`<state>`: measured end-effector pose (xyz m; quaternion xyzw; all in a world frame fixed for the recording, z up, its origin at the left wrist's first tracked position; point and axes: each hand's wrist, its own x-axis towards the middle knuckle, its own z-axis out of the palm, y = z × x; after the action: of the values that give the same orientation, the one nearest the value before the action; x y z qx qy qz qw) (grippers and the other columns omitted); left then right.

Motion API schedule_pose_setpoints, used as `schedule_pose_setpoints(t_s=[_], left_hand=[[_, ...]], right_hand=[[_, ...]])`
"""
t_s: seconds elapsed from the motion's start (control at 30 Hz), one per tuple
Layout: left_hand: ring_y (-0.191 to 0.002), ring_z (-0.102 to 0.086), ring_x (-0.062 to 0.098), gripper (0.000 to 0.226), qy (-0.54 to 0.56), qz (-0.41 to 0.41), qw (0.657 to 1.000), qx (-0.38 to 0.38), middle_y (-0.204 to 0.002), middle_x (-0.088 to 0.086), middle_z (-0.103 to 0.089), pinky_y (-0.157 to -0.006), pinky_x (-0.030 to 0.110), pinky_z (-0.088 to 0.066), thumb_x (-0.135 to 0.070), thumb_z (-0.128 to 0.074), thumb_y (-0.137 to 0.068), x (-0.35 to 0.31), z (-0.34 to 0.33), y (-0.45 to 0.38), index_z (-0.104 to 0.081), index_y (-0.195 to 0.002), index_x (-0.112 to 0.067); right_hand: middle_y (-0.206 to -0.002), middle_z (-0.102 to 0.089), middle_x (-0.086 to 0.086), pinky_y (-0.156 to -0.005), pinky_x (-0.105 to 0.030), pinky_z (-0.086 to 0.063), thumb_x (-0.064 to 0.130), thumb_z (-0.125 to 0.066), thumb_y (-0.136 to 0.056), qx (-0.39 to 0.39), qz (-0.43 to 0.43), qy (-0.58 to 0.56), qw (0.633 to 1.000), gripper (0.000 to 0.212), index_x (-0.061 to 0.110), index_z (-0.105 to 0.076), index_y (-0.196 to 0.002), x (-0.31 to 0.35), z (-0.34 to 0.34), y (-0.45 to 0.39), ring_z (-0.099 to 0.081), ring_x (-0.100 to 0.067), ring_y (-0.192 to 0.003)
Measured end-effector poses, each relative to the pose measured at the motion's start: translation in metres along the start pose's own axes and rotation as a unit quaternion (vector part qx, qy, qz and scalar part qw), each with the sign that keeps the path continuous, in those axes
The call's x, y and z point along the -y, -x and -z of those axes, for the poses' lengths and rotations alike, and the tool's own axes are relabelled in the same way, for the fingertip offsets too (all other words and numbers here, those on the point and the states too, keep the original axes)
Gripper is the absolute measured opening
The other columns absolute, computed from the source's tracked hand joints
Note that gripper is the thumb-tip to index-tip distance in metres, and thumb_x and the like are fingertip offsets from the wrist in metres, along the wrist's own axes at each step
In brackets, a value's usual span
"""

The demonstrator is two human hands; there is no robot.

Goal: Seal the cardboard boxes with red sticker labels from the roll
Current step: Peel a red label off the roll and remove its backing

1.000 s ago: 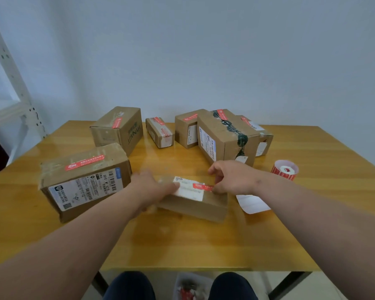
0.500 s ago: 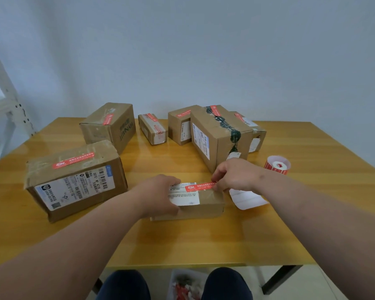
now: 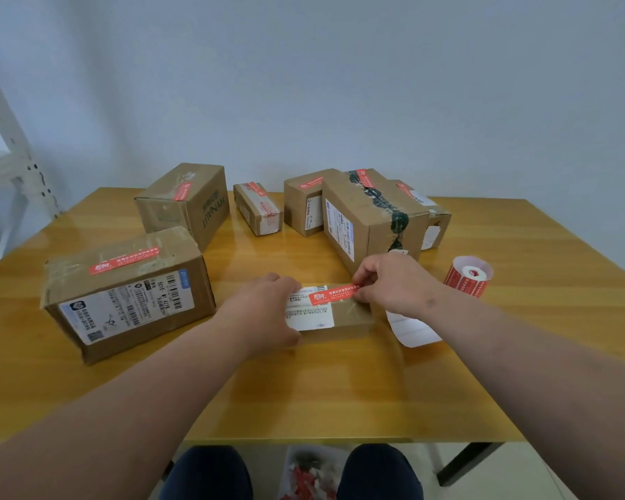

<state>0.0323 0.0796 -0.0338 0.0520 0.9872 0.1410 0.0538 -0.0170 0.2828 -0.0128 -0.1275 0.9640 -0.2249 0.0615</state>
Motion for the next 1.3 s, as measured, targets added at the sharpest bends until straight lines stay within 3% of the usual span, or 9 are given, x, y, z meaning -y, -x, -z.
schedule_pose_setpoints(t_s=[0.2, 0.4, 0.5, 0.7, 0.87, 1.0, 1.17, 1.3], left_hand=[[-0.101, -0.047, 0.009, 0.082, 0.014, 0.006, 1.0, 0.026, -0.134, -0.006, -0.048, -0.084, 0.025, -0.049, -0.039, -0.076, -0.078, 0.003, 0.002, -0.004, -0.034, -0.148, -0.031], [-0.098, -0.042, 0.009, 0.085, 0.022, 0.006, 0.999, 0.036, -0.136, -0.006, -0.048, -0.082, 0.022, -0.045, -0.041, -0.077, -0.078, 0.005, 0.001, -0.009, -0.032, -0.149, -0.031], [-0.098, -0.042, 0.008, 0.087, 0.024, 0.004, 0.999, 0.035, -0.137, -0.006, -0.047, -0.081, 0.022, -0.044, -0.043, -0.078, -0.076, 0.007, -0.001, -0.009, -0.032, -0.149, -0.032], [-0.112, -0.048, 0.014, 0.089, 0.015, -0.001, 0.999, 0.039, -0.136, -0.006, -0.048, -0.088, 0.025, -0.045, -0.047, -0.078, -0.075, 0.01, -0.001, -0.012, -0.032, -0.149, -0.031], [-0.103, -0.047, 0.011, 0.087, 0.021, -0.003, 0.999, 0.039, -0.135, -0.006, -0.049, -0.083, 0.022, -0.046, -0.044, -0.077, -0.076, 0.01, -0.001, -0.011, -0.033, -0.149, -0.031], [-0.098, -0.043, 0.009, 0.087, 0.025, -0.004, 0.999, 0.038, -0.134, -0.006, -0.049, -0.083, 0.023, -0.045, -0.045, -0.077, -0.076, 0.01, -0.001, -0.01, -0.032, -0.149, -0.032], [-0.112, -0.049, 0.014, 0.086, 0.025, -0.007, 0.999, 0.039, -0.136, -0.006, -0.048, -0.088, 0.025, -0.045, -0.044, -0.077, -0.077, 0.009, 0.0, -0.009, -0.032, -0.149, -0.031], [-0.113, -0.049, 0.014, 0.087, 0.029, -0.002, 0.999, 0.04, -0.136, -0.007, -0.048, -0.088, 0.025, -0.046, -0.044, -0.078, -0.076, 0.009, 0.0, -0.009, -0.032, -0.149, -0.033]], right_hand=[[-0.112, -0.054, 0.003, -0.094, -0.04, -0.051, 0.035, -0.07, -0.086, -0.02, 0.041, 0.101, 0.994, 0.018, 0.024, -0.069, -0.1, 0.013, 0.0, -0.001, -0.054, -0.018, -0.11], [-0.131, -0.058, -0.001, -0.098, -0.043, -0.05, 0.023, -0.054, -0.093, 0.021, 0.005, 0.164, 0.986, 0.03, 0.023, -0.065, -0.121, 0.022, -0.001, -0.014, -0.052, -0.024, -0.122], [-0.131, -0.06, -0.003, -0.098, -0.038, -0.05, 0.014, -0.051, -0.094, 0.074, -0.019, 0.164, 0.983, 0.034, 0.019, -0.065, -0.124, 0.017, 0.001, -0.015, -0.054, -0.023, -0.121], [-0.133, -0.058, -0.003, -0.101, -0.036, -0.048, 0.006, -0.054, -0.092, 0.059, -0.003, 0.139, 0.989, 0.035, 0.019, -0.064, -0.122, 0.012, 0.0, -0.013, -0.05, -0.022, -0.126], [-0.132, -0.057, -0.006, -0.099, -0.033, -0.047, 0.011, -0.052, -0.096, 0.028, -0.021, 0.1, 0.994, 0.026, 0.015, -0.064, -0.119, 0.011, -0.005, -0.017, -0.049, -0.023, -0.126], [-0.122, -0.063, -0.005, -0.091, -0.03, -0.048, 0.017, -0.052, -0.097, 0.03, -0.027, 0.096, 0.995, 0.022, 0.015, -0.067, -0.114, 0.011, -0.009, -0.019, -0.056, -0.02, -0.112], [-0.122, -0.062, -0.004, -0.089, -0.031, -0.048, 0.017, -0.055, -0.096, -0.003, -0.037, 0.108, 0.993, 0.01, 0.019, -0.065, -0.097, 0.01, -0.012, -0.024, -0.054, -0.022, -0.117], [-0.119, -0.061, -0.006, -0.091, -0.039, -0.051, 0.017, -0.051, -0.096, 0.003, -0.028, 0.166, 0.986, 0.009, 0.019, -0.057, -0.102, 0.012, -0.016, -0.022, -0.056, -0.023, -0.11]])
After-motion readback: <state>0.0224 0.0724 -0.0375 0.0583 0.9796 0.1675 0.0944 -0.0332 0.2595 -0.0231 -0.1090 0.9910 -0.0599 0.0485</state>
